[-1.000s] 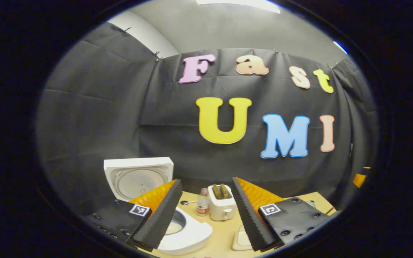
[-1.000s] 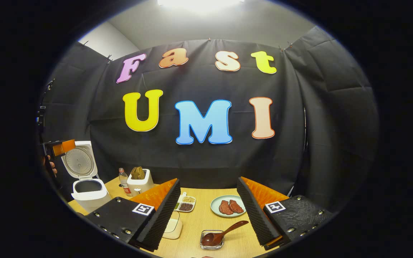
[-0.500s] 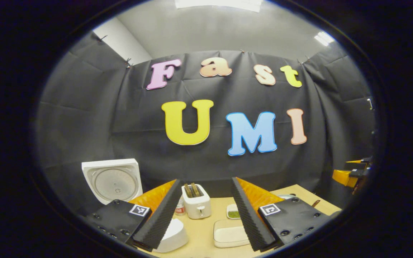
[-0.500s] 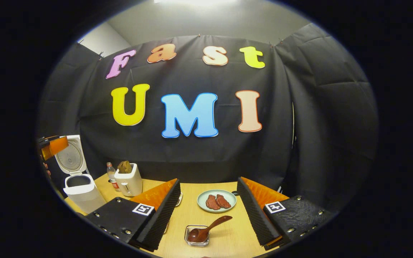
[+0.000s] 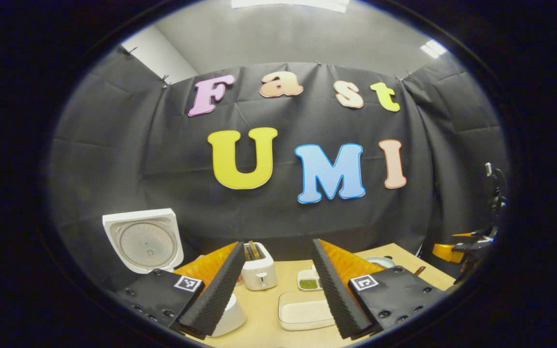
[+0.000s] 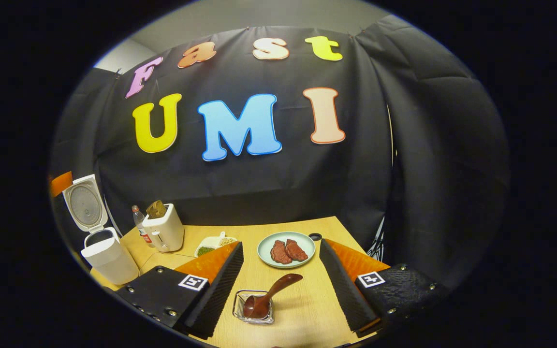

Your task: Close the left gripper, press the button to open the rice cooker; take a wooden spoon from the chopstick holder with the right hand, scoop a spoonful of rice and pour it into the rice cooker, then put the wooden spoon back into the chopstick holder.

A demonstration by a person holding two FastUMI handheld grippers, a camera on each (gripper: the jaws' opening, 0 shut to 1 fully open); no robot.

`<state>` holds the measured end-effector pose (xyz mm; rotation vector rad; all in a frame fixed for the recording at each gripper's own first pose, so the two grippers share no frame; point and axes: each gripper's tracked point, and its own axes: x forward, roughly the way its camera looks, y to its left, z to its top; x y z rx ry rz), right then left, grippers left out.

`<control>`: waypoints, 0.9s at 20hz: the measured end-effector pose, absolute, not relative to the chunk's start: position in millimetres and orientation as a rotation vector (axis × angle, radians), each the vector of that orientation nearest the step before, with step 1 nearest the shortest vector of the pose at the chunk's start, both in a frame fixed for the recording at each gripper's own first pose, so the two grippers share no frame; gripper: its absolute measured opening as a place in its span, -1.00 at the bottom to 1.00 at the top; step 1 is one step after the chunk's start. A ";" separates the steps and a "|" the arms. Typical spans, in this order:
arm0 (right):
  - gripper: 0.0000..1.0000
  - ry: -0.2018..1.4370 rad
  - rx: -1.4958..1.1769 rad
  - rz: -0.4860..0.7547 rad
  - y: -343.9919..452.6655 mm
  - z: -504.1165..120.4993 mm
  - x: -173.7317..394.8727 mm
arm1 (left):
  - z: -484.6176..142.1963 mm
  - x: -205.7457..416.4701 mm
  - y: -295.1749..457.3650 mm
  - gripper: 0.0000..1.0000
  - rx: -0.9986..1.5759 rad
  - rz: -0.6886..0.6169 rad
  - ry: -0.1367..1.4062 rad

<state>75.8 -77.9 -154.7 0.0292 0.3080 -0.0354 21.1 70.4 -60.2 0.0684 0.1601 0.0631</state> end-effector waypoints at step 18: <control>0.29 0.594 0.325 -0.037 -69.9 -291.0 126.1 | -80.8 31.8 64.4 0.92 0.048 0.049 0.233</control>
